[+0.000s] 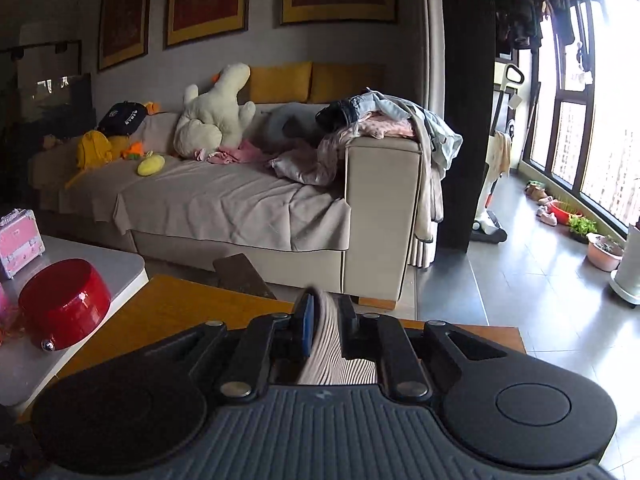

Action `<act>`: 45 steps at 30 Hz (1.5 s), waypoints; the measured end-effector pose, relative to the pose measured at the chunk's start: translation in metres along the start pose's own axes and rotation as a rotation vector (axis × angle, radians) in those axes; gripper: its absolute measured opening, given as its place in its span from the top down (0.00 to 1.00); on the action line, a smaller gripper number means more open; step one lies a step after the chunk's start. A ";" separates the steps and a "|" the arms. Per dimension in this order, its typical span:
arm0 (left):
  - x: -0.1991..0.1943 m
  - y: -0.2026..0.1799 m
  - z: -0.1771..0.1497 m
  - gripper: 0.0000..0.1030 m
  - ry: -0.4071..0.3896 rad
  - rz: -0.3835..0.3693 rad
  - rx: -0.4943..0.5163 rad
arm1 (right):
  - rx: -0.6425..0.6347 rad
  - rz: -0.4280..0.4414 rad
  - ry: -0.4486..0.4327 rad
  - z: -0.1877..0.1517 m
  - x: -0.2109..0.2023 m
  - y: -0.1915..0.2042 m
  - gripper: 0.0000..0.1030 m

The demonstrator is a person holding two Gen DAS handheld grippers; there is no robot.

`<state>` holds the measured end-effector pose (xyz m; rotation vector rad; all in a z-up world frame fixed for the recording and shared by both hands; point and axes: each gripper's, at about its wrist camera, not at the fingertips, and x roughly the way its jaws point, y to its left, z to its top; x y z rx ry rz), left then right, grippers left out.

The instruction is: Fold clothes

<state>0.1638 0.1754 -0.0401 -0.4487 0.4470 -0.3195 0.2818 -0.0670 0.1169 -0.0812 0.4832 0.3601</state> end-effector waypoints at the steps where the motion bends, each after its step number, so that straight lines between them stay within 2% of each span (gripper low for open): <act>1: 0.000 0.001 0.000 0.00 -0.001 0.001 -0.006 | 0.011 0.015 0.000 -0.001 -0.003 0.001 0.66; 3: -0.002 0.002 0.001 0.00 -0.010 0.010 -0.015 | 0.026 0.037 -0.002 -0.003 -0.014 0.002 0.60; 6: -0.004 0.005 0.003 0.00 -0.035 0.038 -0.030 | 0.074 0.086 0.022 -0.012 -0.036 0.001 0.60; 10: -0.008 0.014 0.008 0.00 -0.075 0.094 -0.079 | 0.254 0.250 0.191 -0.061 -0.057 0.004 0.60; 13: -0.010 0.025 0.011 0.00 -0.089 0.128 -0.135 | 0.305 0.332 0.273 -0.104 -0.069 0.019 0.60; 16: -0.011 0.033 0.013 0.00 -0.090 0.152 -0.183 | 0.365 0.393 0.329 -0.132 -0.067 0.033 0.60; 20: -0.012 0.040 0.013 0.00 -0.089 0.167 -0.223 | 0.414 0.425 0.368 -0.154 -0.043 0.050 0.60; 21: -0.013 0.041 0.013 0.00 -0.091 0.170 -0.229 | 0.396 0.415 0.352 -0.153 -0.036 0.056 0.60; 22: -0.013 0.043 0.014 0.00 -0.093 0.172 -0.236 | 0.376 0.406 0.335 -0.153 -0.028 0.061 0.67; 23: -0.014 0.044 0.014 0.00 -0.095 0.174 -0.242 | 0.324 0.385 0.313 -0.146 -0.022 0.067 0.75; 24: -0.014 0.045 0.014 0.00 -0.094 0.176 -0.251 | 0.258 0.358 0.281 -0.135 -0.018 0.072 0.92; 25: -0.013 0.047 0.014 0.00 -0.090 0.179 -0.260 | 0.195 0.339 0.234 -0.121 -0.018 0.073 0.94; 28: -0.012 0.049 0.014 0.00 -0.079 0.187 -0.275 | 0.057 0.290 0.016 -0.057 -0.036 0.055 0.96; 31: -0.011 0.048 0.013 0.00 -0.075 0.191 -0.275 | -0.005 0.188 -0.140 0.002 -0.055 0.012 0.96; 34: -0.010 0.049 0.013 0.00 -0.070 0.194 -0.279 | 0.017 0.082 -0.164 0.029 -0.055 -0.038 0.96; 36: -0.010 0.050 0.013 0.00 -0.068 0.200 -0.283 | 0.061 0.052 -0.127 0.029 -0.046 -0.067 0.96; 40: -0.008 0.046 0.012 0.00 -0.063 0.211 -0.266 | 0.127 0.011 -0.047 0.002 -0.024 -0.109 0.96; 45: -0.005 0.040 0.011 0.00 -0.049 0.228 -0.230 | 0.238 0.011 0.033 -0.041 0.006 -0.143 0.96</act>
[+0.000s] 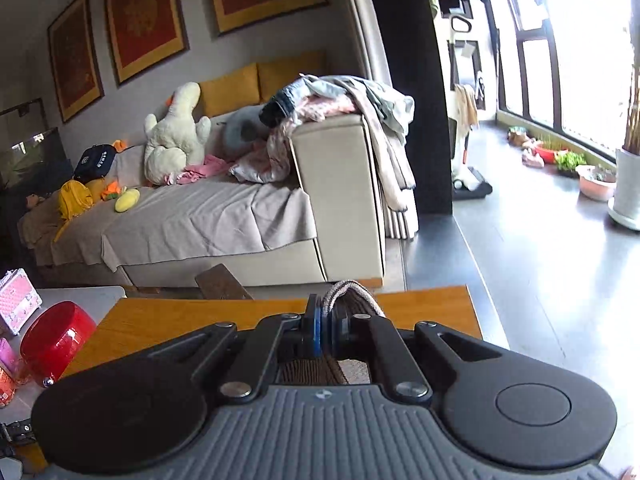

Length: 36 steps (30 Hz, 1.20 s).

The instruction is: Fold clothes

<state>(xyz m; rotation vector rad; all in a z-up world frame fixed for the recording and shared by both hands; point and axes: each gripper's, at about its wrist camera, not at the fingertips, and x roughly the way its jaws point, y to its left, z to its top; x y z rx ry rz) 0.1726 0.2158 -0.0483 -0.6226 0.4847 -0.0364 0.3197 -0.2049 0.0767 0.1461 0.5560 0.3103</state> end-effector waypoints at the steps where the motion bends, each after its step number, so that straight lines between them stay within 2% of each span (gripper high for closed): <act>1: 0.000 -0.002 0.000 0.00 0.003 0.006 0.008 | 0.012 -0.006 0.018 -0.006 0.006 -0.007 0.96; 3: 0.003 -0.008 0.000 0.00 0.016 0.028 0.038 | 0.013 -0.059 0.077 -0.020 0.021 -0.019 0.95; 4: 0.006 -0.013 0.001 0.00 0.029 0.045 0.063 | 0.011 -0.087 0.105 -0.028 0.028 -0.025 0.90; 5: 0.008 -0.018 0.002 0.00 0.041 0.060 0.088 | -0.050 -0.159 0.105 -0.037 0.029 -0.024 0.85; 6: 0.010 -0.027 0.003 0.00 0.049 0.059 0.113 | -0.110 -0.229 0.104 -0.045 0.031 -0.022 0.73; 7: 0.012 -0.038 0.006 0.00 0.050 0.039 0.138 | -0.159 -0.253 0.083 -0.051 0.025 -0.022 0.60; 10: 0.018 -0.079 0.013 0.00 0.043 -0.045 0.221 | -0.169 -0.229 0.006 -0.057 -0.005 -0.021 0.39; 14: 0.050 -0.144 0.005 0.00 0.075 -0.182 0.339 | -0.070 -0.087 -0.081 -0.058 -0.033 -0.021 0.38; 17: 0.087 -0.168 -0.020 0.00 0.139 -0.217 0.377 | 0.050 0.049 -0.078 -0.069 -0.029 -0.021 0.38; 19: 0.109 -0.170 -0.037 0.00 0.181 -0.190 0.385 | 0.097 0.055 -0.037 -0.081 -0.014 -0.022 0.38; 22: 0.123 -0.156 -0.047 0.00 0.185 -0.162 0.423 | 0.148 0.048 -0.011 -0.099 0.005 -0.021 0.38; 24: 0.119 -0.149 -0.043 0.00 0.189 -0.170 0.448 | 0.155 0.054 0.003 -0.106 0.013 -0.014 0.38; 27: 0.120 -0.138 -0.033 0.00 0.191 -0.116 0.495 | 0.162 0.097 0.022 -0.112 0.018 0.006 0.38; 33: 0.115 -0.119 -0.019 0.00 0.180 -0.091 0.440 | 0.172 0.110 0.015 -0.112 0.022 0.016 0.31; 36: 0.111 -0.126 -0.022 0.00 0.172 -0.075 0.475 | 0.172 0.115 0.011 -0.112 0.022 0.017 0.30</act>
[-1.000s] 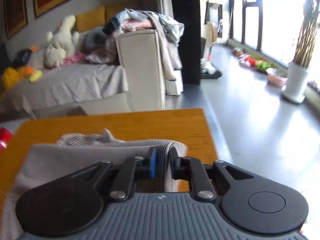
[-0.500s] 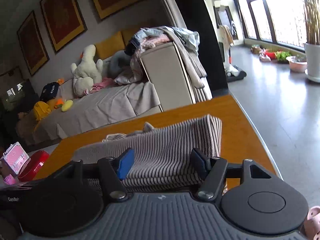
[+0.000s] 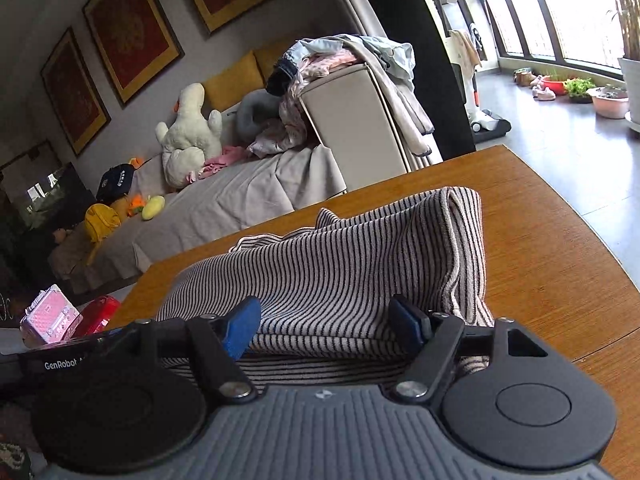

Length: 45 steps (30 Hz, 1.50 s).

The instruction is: Fold clothes

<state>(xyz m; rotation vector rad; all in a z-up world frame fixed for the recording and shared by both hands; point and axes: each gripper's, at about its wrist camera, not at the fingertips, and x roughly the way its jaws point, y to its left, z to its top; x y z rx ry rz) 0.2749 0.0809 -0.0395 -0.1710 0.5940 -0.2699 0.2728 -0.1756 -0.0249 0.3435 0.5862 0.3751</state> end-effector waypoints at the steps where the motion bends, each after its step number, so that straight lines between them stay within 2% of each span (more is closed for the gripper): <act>1: 0.000 -0.003 0.000 0.00 0.002 0.006 0.014 | -0.003 0.000 -0.002 -0.001 0.000 0.001 0.29; 6: 0.008 -0.006 0.001 0.00 0.041 0.036 0.027 | -0.010 0.022 -0.003 -0.002 -0.001 0.002 0.21; 11: 0.010 -0.001 0.003 0.00 0.053 0.020 0.008 | -0.023 0.100 0.023 -0.001 0.003 0.002 0.01; 16: 0.010 -0.001 0.003 0.00 0.052 0.021 0.009 | 0.023 0.142 0.012 -0.001 0.001 -0.005 0.00; 23: 0.007 -0.002 0.001 0.00 0.026 0.034 0.000 | 0.257 0.297 -0.079 -0.010 -0.004 -0.039 0.00; 26: 0.004 -0.001 0.000 0.00 0.008 0.052 -0.013 | 0.243 0.292 -0.059 -0.007 -0.003 -0.036 0.00; 28: 0.002 0.000 0.000 0.00 0.000 0.063 -0.026 | 0.225 0.243 -0.014 0.000 -0.005 -0.027 0.00; 31: 0.002 0.001 0.000 0.00 0.001 0.063 -0.039 | 0.159 0.101 -0.024 0.018 -0.018 -0.008 0.00; 34: 0.002 0.001 0.000 0.00 0.003 0.061 -0.046 | -0.029 -0.168 0.004 0.030 -0.011 0.013 0.00; 36: 0.002 0.002 0.000 0.00 0.003 0.058 -0.048 | -0.108 -0.269 0.078 0.025 0.004 0.018 0.00; 39: 0.001 0.004 0.000 0.00 0.004 0.050 -0.055 | -0.075 -0.296 0.166 0.009 0.023 0.011 0.00; 41: 0.002 0.004 0.000 0.00 0.008 0.047 -0.056 | -0.087 -0.302 0.146 0.006 0.023 0.012 0.00; 45: 0.005 0.001 0.001 0.00 0.034 0.051 -0.032 | -0.086 -0.301 0.192 0.012 0.027 0.011 0.00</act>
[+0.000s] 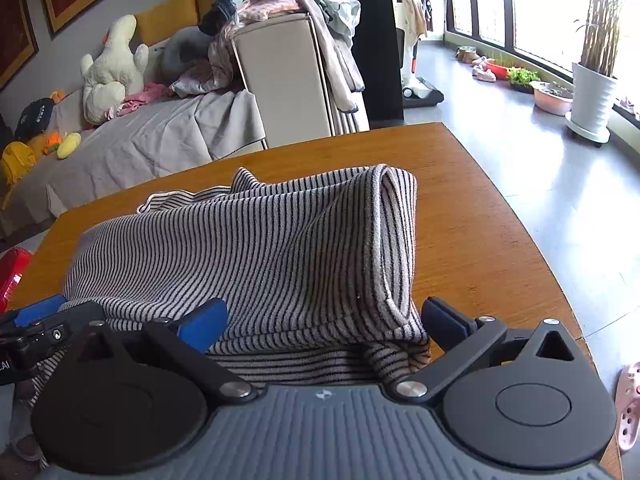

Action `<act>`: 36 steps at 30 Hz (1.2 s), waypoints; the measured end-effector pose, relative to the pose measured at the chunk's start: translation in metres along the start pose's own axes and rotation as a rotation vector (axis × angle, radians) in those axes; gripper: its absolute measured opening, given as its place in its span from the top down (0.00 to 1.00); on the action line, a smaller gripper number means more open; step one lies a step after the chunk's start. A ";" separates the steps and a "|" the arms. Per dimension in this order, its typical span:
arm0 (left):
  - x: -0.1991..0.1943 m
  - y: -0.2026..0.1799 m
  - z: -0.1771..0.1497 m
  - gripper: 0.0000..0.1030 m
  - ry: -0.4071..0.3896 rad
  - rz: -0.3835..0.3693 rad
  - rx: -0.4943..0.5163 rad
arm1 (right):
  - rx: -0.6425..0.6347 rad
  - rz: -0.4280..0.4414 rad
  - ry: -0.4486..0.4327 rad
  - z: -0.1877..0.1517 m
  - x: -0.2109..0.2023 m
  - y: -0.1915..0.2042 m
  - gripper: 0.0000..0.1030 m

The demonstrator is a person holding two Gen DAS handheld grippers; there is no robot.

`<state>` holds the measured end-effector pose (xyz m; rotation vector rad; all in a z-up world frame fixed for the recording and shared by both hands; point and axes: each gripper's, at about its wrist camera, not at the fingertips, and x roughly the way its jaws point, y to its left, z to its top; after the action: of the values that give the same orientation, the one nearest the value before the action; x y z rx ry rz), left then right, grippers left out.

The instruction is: Fold clothes

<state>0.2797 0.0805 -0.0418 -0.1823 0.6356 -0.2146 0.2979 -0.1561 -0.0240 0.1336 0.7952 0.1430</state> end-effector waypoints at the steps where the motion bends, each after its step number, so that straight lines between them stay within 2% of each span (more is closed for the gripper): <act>1: 0.001 -0.001 0.000 0.00 0.007 0.000 0.007 | -0.014 -0.001 0.012 0.001 0.001 0.001 0.00; 9: 0.000 0.002 0.000 0.00 0.004 -0.020 -0.005 | -0.067 0.029 0.006 0.000 -0.001 -0.001 0.02; 11: -0.002 0.005 0.000 0.00 -0.009 -0.030 -0.026 | -0.083 0.022 -0.025 0.001 -0.007 0.001 0.12; 13: -0.008 0.010 -0.002 0.00 -0.053 -0.035 -0.056 | -0.133 -0.022 -0.076 0.002 -0.017 0.007 0.30; 15: -0.025 0.016 -0.006 0.01 -0.161 -0.037 -0.088 | -0.168 -0.076 -0.110 0.004 -0.022 0.007 0.38; 16: -0.031 0.017 -0.006 0.01 -0.191 -0.036 -0.082 | -0.182 -0.100 -0.115 0.004 -0.023 0.005 0.38; 17: -0.031 0.017 -0.006 0.02 -0.181 -0.034 -0.071 | -0.194 -0.106 -0.095 0.005 -0.020 0.002 0.38; 20: -0.018 0.013 -0.002 0.03 -0.086 -0.034 -0.054 | -0.227 -0.118 -0.056 0.014 -0.016 -0.005 0.38; 22: -0.010 0.015 0.000 0.03 -0.036 -0.037 -0.069 | -0.251 -0.101 -0.127 0.031 -0.028 0.002 0.46; 23: -0.006 0.017 0.001 0.03 -0.013 -0.040 -0.081 | -0.261 -0.091 -0.162 0.039 -0.034 0.006 0.47; 25: -0.002 0.022 0.002 0.01 0.006 -0.050 -0.103 | -0.244 -0.006 -0.177 0.060 -0.031 0.015 0.53; 26: -0.002 0.023 0.001 0.01 0.006 -0.052 -0.103 | -0.235 0.036 -0.183 0.070 -0.030 0.019 0.53; 29: -0.002 0.022 0.000 0.01 0.004 -0.047 -0.097 | -0.227 0.126 -0.145 0.089 0.010 0.036 0.53; 33: -0.004 0.025 0.000 0.00 -0.004 -0.051 -0.116 | -0.218 0.134 -0.048 0.095 0.073 0.048 0.53; 35: -0.004 0.027 -0.001 0.00 -0.007 -0.054 -0.123 | -0.207 0.125 0.008 0.087 0.095 0.049 0.54; 36: -0.005 0.027 -0.001 0.00 -0.008 -0.056 -0.127 | -0.241 0.113 -0.031 0.080 0.094 0.052 0.56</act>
<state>0.2797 0.1080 -0.0460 -0.3235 0.6366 -0.2268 0.4162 -0.0934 -0.0250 -0.0472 0.7343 0.3408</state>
